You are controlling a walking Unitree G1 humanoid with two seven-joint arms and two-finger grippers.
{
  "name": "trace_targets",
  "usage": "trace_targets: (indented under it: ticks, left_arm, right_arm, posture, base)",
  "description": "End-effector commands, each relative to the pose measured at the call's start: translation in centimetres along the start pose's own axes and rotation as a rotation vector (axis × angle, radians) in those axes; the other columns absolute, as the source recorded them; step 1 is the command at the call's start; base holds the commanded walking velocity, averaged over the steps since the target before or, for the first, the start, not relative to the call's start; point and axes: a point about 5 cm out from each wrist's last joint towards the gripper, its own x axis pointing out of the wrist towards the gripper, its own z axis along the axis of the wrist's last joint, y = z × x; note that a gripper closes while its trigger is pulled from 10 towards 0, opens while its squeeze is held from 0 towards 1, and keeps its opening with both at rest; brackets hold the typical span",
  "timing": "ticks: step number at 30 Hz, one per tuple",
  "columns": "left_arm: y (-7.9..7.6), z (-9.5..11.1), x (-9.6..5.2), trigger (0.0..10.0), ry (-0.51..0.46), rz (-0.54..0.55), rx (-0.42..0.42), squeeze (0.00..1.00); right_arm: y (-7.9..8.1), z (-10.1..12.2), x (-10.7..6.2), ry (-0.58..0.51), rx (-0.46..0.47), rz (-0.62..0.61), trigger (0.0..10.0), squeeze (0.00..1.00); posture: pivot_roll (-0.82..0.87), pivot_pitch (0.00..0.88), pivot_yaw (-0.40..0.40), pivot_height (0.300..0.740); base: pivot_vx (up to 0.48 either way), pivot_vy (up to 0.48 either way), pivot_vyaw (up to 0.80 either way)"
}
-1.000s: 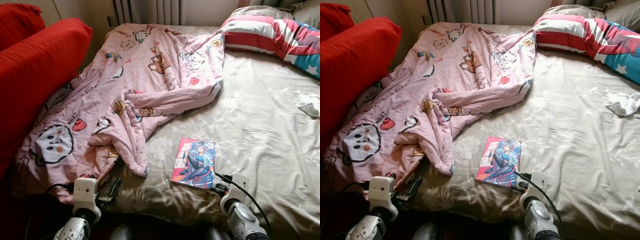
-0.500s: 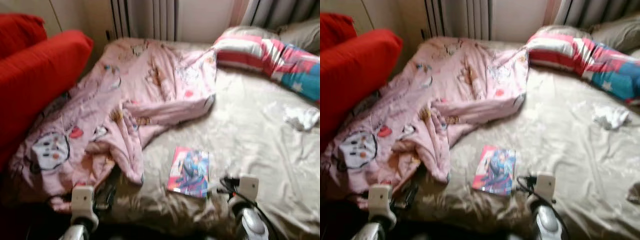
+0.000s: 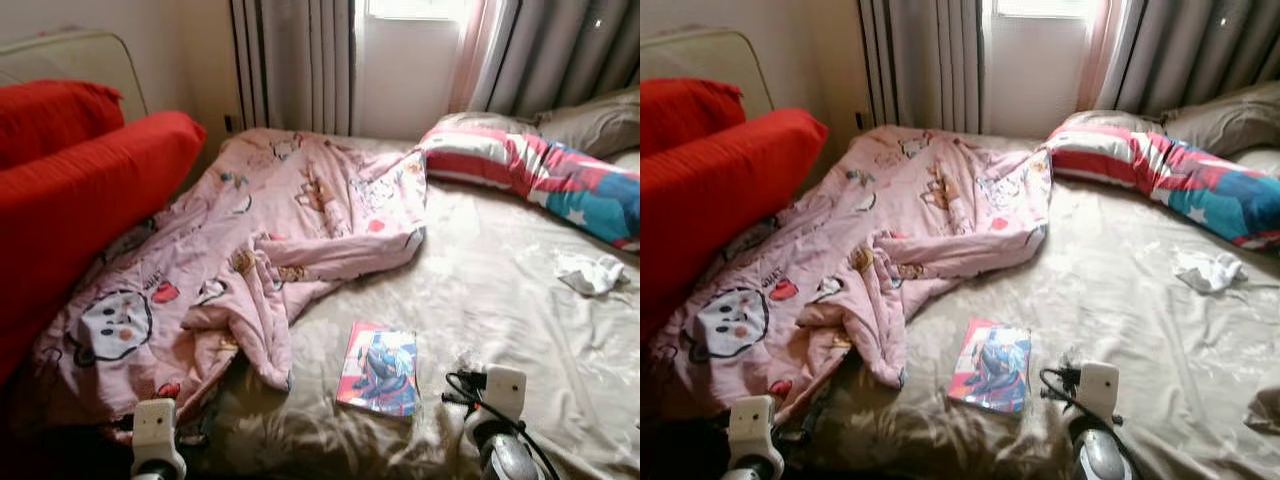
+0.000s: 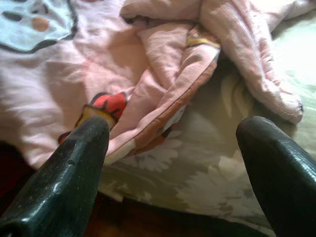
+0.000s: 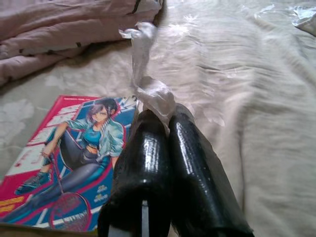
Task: Clean up the room
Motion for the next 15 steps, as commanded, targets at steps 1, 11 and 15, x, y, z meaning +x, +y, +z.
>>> trace_targets:
  ticks: [1, 11, 15]
  left_arm:
    - [0.7, -0.9, -0.3, 10.0, 0.039, 0.018, 0.011, 0.00]
    - [1.2, -3.2, -0.9, 10.0, 0.160, 0.034, 0.016, 0.00]
    - [1.1, -4.3, -1.2, 10.0, 0.234, 0.024, 0.034, 0.00]
  right_arm:
    - [0.0, -0.4, -0.1, 0.019, 0.003, -0.004, 10.0, 0.00]
    - [-1.0, -3.4, -1.6, 0.175, -0.010, -0.037, 10.0, 0.00]
    - [-1.3, -4.8, -2.3, 0.268, -0.028, -0.047, 10.0, 0.00]
  posture:
    - [0.05, 0.000, -0.020, 0.669]
    - [0.06, 0.000, -0.017, 0.724]
    - [0.06, 0.000, -0.017, 0.740]
  base:
    - [0.000, 0.000, 0.00]
    - [0.000, 0.000, 0.00]
    - [0.000, 0.000, 0.00]
